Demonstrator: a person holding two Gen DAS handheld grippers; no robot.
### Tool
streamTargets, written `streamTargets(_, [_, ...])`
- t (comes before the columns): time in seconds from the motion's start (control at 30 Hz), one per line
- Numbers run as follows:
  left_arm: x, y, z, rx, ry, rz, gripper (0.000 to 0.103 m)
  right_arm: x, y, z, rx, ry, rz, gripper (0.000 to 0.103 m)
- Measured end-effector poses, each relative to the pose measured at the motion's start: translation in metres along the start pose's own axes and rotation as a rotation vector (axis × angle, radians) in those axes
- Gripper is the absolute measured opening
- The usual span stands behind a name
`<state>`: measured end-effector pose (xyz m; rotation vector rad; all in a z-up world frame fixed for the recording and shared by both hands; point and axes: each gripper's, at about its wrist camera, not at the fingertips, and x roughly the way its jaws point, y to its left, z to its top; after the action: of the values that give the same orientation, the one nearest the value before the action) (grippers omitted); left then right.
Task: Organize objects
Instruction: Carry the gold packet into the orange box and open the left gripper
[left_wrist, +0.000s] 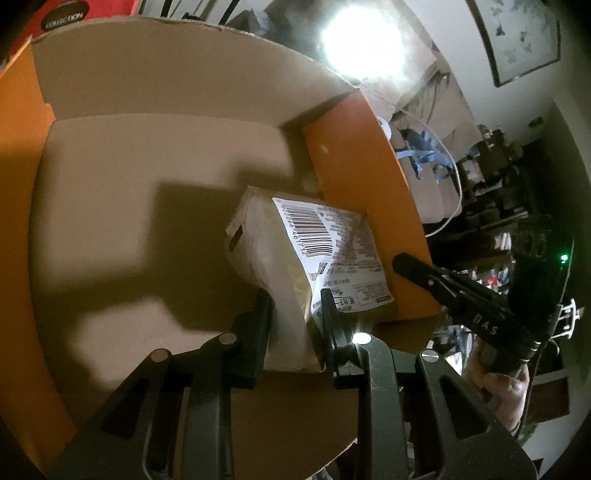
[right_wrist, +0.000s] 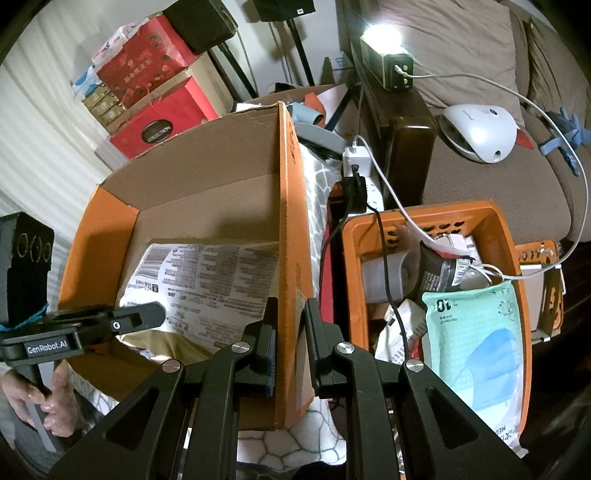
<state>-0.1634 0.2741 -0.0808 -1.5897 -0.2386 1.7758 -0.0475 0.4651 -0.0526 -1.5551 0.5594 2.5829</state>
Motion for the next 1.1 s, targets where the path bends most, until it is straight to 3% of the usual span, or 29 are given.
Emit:
streamTargets(0.1, [0.004,-0.002,-0.005,0.0,0.026,0.011,0.027,0.0,-0.001,0.0,0.0,0.0,0.0,0.014])
streamTargets(0.2, [0.007,-0.001,-0.008,0.0,0.053,0.021,0.037,0.0,-0.001,0.0,0.001,0.0,0.002,0.014])
streamTargets(0.33, [-0.005,-0.005,-0.011,0.023,0.046,0.028,0.069,0.0,-0.001,0.0,0.0,0.0,0.001,0.013])
streamTargets(0.5, [-0.035,-0.012,-0.016,0.104,-0.012,0.073,0.077,-0.001,-0.001,-0.001,-0.001,-0.001,-0.002,0.014])
streamTargets(0.83, [-0.086,-0.007,-0.027,0.148,-0.119,0.162,0.098,0.0,-0.003,-0.003,0.003,0.005,-0.008,0.014])
streamTargets(1.1, [-0.105,-0.003,-0.02,0.172,-0.184,0.211,0.103,0.0,-0.004,-0.003,0.004,0.006,-0.007,0.014])
